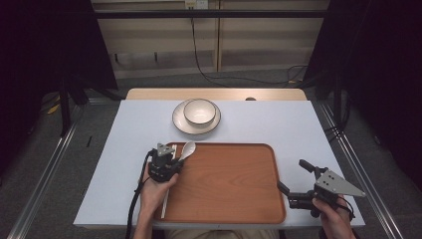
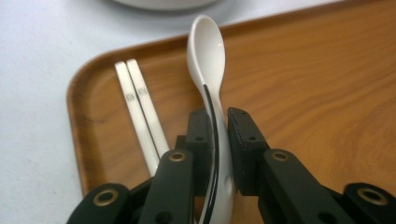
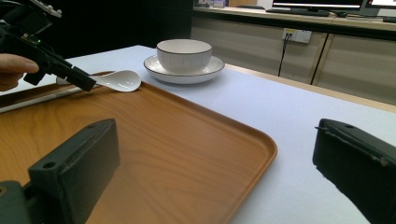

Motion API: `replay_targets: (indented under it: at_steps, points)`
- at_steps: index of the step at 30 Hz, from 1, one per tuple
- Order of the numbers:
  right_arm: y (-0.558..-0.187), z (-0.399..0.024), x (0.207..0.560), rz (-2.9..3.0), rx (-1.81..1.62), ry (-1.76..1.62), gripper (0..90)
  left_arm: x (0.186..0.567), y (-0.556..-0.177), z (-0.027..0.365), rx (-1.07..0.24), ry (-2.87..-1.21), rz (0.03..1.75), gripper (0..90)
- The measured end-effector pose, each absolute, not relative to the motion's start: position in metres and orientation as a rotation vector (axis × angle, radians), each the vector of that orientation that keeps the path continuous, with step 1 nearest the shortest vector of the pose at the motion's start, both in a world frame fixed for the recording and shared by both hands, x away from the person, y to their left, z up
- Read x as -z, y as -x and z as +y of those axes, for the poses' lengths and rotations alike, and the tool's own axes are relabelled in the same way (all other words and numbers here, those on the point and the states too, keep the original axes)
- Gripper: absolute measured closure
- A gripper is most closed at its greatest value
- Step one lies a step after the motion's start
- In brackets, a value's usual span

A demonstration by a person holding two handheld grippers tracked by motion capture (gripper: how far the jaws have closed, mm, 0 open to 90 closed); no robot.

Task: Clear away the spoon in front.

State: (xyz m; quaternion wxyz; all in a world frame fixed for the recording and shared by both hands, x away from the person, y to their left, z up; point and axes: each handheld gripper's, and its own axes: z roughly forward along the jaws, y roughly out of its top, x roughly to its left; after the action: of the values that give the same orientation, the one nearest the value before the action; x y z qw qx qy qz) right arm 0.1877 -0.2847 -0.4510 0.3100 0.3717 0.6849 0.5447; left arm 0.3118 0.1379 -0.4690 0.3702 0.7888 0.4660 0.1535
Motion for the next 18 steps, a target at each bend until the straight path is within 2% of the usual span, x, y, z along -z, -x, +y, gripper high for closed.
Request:
replay_targets:
  at_steps: [10,13,18]
  points:
    - [-0.1875,-0.2845,0.4511,1.811,-1.443,-0.997,0.6,0.4738,-0.3108,0.1313,-0.409,-2.063,1.191,74.5]
    - [-0.1878,-0.2848,0.4511,1.809,-1.442,-0.989,0.5,0.474,-0.3102,0.1301,-0.396,-2.064,1.184,68.3]
    - [-0.1875,-0.2848,0.4509,1.806,-1.439,-0.986,0.5,0.474,-0.3105,0.1317,-0.37,-2.059,1.174,65.5]
